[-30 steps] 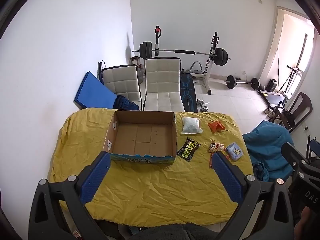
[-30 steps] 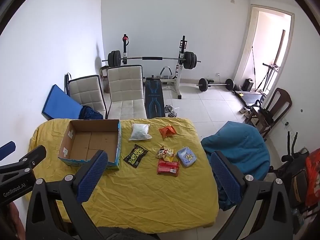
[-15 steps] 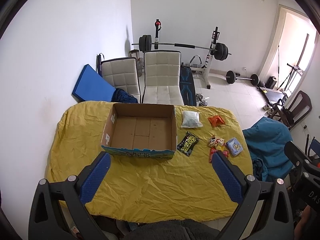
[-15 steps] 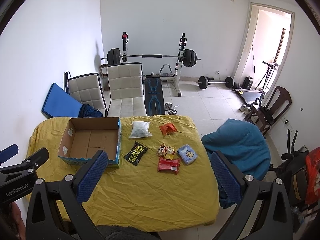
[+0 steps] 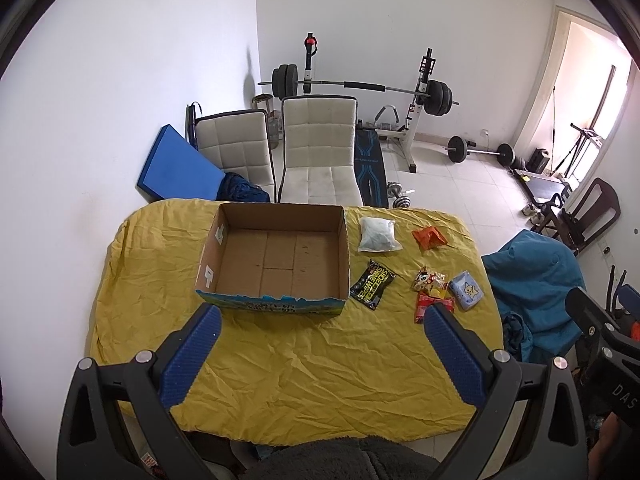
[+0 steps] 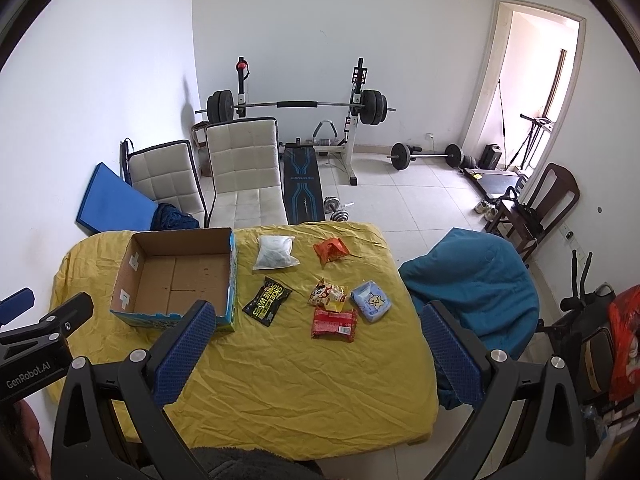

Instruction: Organize soft objects

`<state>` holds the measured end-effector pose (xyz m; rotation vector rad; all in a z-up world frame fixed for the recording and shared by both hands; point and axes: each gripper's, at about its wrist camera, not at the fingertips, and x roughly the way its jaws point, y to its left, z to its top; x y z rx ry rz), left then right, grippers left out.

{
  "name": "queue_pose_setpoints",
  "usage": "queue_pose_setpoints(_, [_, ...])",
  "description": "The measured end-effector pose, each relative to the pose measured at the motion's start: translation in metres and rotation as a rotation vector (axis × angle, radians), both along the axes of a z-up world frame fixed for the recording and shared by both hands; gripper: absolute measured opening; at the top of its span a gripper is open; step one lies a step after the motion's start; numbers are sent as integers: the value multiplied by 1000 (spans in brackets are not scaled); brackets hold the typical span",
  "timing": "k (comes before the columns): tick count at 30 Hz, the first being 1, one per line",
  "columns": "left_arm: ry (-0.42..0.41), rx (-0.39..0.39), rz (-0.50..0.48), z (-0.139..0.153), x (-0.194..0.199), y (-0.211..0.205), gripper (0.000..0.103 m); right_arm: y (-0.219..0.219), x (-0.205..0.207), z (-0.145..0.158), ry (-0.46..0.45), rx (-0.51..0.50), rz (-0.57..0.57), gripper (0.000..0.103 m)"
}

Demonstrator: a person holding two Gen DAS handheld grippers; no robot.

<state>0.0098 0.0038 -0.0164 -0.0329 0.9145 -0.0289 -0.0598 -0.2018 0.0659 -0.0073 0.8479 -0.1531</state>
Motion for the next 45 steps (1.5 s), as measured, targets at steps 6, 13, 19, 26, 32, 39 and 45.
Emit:
queue_pose_setpoints(6, [3,-1,4,-1,6,-1,103,0,2,-2,3,1,2,103])
queue_pose_setpoints(13, [9,-2,7,-2,9,3,103,0,7,-2,5,5,5,103])
queue_pose_setpoints(19, [7,-2,10,-2,11,6,103,2,11,-3,5,7,7,103])
queue_pose_setpoints(26, [10,-9,10,-2,13,8,103,4,12,-3,7,6,8,103])
queue_pose_setpoints(32, [17,-7,7,0,19,9,103,8,19,-5,14,9,7,103])
queue_pose_setpoints(39, [21,-2,6,-2,20,9,103,9,21,-8,14,9,6,103])
queue_pose_setpoints(45, [32,-5,4,-7,24,8,103,8,19,-8,17,12,6,103])
